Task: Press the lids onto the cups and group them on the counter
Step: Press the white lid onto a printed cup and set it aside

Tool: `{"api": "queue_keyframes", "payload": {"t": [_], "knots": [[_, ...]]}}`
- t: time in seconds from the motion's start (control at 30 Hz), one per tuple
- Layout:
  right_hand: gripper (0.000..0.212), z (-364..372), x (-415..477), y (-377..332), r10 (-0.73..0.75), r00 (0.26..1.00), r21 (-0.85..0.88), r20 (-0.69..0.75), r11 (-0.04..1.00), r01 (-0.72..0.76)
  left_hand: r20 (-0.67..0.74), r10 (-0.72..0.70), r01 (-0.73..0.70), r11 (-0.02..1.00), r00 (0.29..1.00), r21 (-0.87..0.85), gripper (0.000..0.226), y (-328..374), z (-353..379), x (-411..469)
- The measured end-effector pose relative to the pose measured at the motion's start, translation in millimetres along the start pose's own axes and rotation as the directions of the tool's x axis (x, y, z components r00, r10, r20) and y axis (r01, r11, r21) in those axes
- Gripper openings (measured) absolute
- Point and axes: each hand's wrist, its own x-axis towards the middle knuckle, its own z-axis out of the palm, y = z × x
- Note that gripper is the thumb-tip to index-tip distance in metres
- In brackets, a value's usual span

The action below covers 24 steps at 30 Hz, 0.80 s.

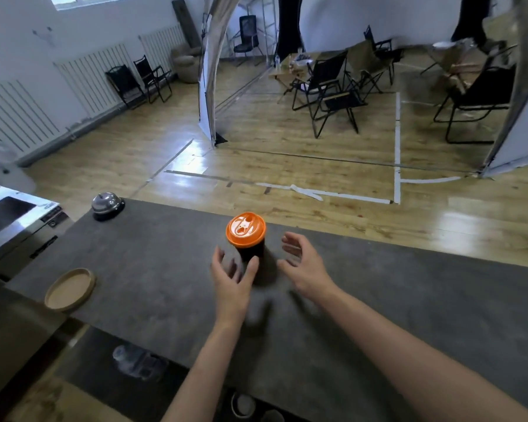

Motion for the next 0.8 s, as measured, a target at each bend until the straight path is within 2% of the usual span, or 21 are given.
{"api": "queue_keyframes", "payload": {"t": [0.1, 0.17, 0.27, 0.33, 0.43, 0.6, 0.7, 0.8], "knots": [[0.058, -42.3, -42.2, 5.2, -0.023, 1.0, -0.015, -0.02, 1.0, 0.023, -0.137, -0.004, -0.008, 0.996, 0.991, -0.087, 0.054, -13.6, 7.2, -54.5], [0.056, -77.0, -75.5, 9.5, -0.042, 0.997, -0.021, -0.057, 0.999, 0.041, -0.141, 0.067, -0.08, 0.993, 0.988, -0.089, 0.042, -21.4, 20.7, -88.2], [0.054, -133.8, -131.2, 13.1, -0.1, 0.976, -0.051, -0.196, 0.994, 0.092, 0.035, 0.162, -0.159, 0.984, 0.986, -0.075, 0.034, -18.1, 59.5, -133.5], [0.053, -173.6, -170.7, 16.9, -0.124, 0.943, -0.067, -0.308, 0.992, 0.108, 0.197, 0.214, -0.203, 0.976, 0.957, -0.074, 0.033, -11.8, 94.5, -160.1], [0.054, -229.4, -232.6, 21.2, -0.161, 0.878, -0.115, -0.45, 0.986, 0.121, 0.417, 0.255, -0.245, 0.966, 0.872, -0.077, 0.034, -2.9, 147.8, -198.3], [0.054, -295.2, -333.6, 19.0, -0.238, 0.744, -0.214, -0.624, 0.968, 0.13, 0.619, 0.285, -0.265, 0.956, 0.731, -0.127, 0.028, 11.7, 227.1, -266.6], [0.05, -328.2, -384.2, 21.6, -0.338, 0.648, -0.368, -0.683, 0.925, 0.095, 0.72, 0.363, -0.399, 0.908, 0.591, -0.13, 0.035, 19.6, 263.5, -317.3], [0.042, -358.8, -417.2, 31.1, -0.485, 0.515, -0.566, -0.707, 0.824, 0.0, 0.748, 0.483, -0.605, 0.784, 0.455, -0.137, 0.044, 24.8, 289.8, -354.2]]}}
